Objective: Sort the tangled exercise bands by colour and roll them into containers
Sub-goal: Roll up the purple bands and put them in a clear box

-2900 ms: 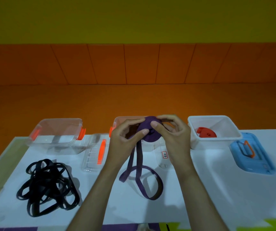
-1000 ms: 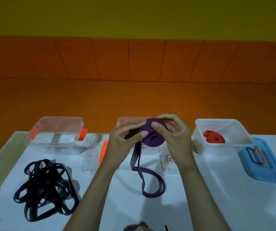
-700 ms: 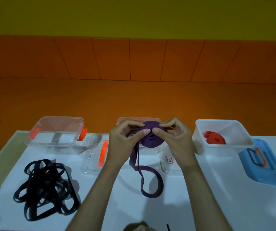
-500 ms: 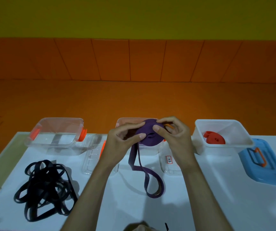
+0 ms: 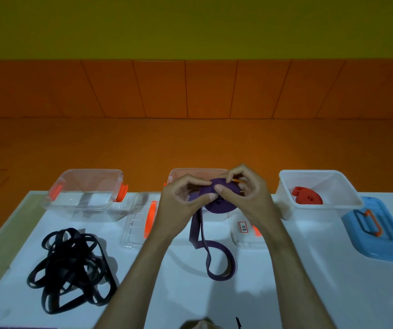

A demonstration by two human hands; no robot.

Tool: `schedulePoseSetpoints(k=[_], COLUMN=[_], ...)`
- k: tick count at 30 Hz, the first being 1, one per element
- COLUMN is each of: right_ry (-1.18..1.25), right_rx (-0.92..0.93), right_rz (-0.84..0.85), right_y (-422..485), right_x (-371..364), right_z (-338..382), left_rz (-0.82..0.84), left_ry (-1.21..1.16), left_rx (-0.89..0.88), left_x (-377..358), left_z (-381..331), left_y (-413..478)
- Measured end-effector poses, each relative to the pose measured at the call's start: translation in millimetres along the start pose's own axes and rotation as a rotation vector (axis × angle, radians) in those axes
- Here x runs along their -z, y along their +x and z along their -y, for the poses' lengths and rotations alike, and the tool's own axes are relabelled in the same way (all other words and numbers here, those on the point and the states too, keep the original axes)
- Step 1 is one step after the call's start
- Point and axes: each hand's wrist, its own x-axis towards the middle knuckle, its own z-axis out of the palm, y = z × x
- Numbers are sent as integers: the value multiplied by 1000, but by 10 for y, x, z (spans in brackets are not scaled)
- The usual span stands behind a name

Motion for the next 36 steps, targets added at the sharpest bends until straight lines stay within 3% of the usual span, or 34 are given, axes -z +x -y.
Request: schedulePoseSetpoints(k=[5, 10, 19, 25, 33, 36], right_ry=[34, 126, 62, 151, 93, 153], right_rx=[33, 24, -55, -70, 18, 25], right_rz=[-105, -169, -156, -158, -156, -164], right_y=[-12, -16, -21, -8, 56, 75], right_x=[-20, -78, 5, 21, -54, -82], right_z=[83, 72, -88, -18, 107, 141], left_rz=[-99, 36, -151, 25, -35, 28], left_ry=[-31, -75, -11, -4, 35, -7], left_rx=[-3, 64, -25, 46, -50, -33], left_x=[-119, -28, -77, 79, -25, 62], left_z=[70, 93, 35, 57, -41, -27], left_y=[-65, -49, 65, 98, 124, 140])
